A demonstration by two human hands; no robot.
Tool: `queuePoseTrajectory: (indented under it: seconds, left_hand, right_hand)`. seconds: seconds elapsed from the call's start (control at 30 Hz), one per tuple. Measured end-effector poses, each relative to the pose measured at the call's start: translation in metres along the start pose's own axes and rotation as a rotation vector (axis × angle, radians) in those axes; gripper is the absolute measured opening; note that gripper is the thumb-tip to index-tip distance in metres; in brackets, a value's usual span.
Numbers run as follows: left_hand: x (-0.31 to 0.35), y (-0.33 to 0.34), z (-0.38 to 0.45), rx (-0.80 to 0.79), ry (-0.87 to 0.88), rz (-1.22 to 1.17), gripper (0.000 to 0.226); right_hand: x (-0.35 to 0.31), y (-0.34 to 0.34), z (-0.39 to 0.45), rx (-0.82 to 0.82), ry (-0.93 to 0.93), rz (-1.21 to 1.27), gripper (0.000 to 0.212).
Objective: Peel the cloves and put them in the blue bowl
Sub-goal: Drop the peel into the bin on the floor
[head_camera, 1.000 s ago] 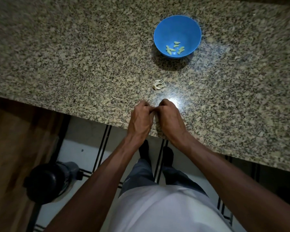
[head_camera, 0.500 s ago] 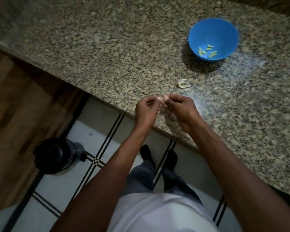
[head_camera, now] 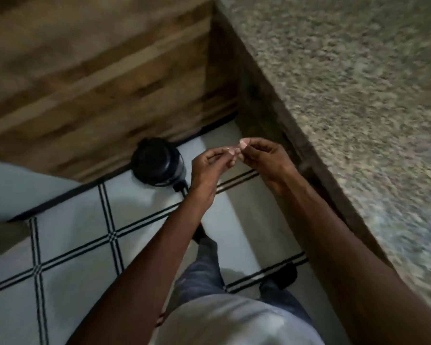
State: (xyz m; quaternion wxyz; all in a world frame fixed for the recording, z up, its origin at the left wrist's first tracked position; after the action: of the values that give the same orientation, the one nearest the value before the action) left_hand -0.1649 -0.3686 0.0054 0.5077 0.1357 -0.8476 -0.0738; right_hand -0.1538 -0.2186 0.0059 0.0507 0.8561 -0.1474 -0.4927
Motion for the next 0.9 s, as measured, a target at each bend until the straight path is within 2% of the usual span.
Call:
queuePoseTrajectory:
  seconds: [0.23,0.4,0.47,0.57,0.77,0.9]
  left_hand:
    - [0.050,-0.182,0.082,0.287,-0.022,-0.005,0.013]
    - [0.077,-0.278,0.115,0.418,-0.048,-0.089,0.017]
    - [0.083,-0.301,0.124,0.433,-0.048,-0.119,0.018]
    - [0.083,-0.324,0.139,0.457,-0.065,-0.178,0.015]
    - [0.068,-0.363,0.163,0.550,-0.128,-0.240,0.017]
    - [0.052,-0.383,0.185,0.562,-0.152,-0.231,0.016]
  right_hand:
    - [0.038,0.176,0.094,-0.102,0.101,-0.165,0.007]
    - [0.069,0.264,0.150,-0.132,0.163,-0.211,0.007]
    - [0.079,0.290,0.163,-0.164,0.170,-0.249,0.007]
    - [0.092,0.319,0.181,-0.193,0.218,-0.266,0.019]
    - [0.122,0.356,0.207,-0.232,0.259,-0.432,0.068]
    - [0.143,0.370,0.222,-0.253,0.289,-0.476,0.046]
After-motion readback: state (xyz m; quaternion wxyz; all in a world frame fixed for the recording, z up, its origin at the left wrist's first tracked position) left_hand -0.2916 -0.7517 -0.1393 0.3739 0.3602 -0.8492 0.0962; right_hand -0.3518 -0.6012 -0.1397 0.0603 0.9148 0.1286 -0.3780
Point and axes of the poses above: each hand's wrist, its own z-axis towards the middle knuckle, its own y-axis out of the palm, x = y × z, the point moved 3 cm from there along z, towards the middle knuckle, and after that the axes turned 10 degrees about -z, right-handed, at the moved point
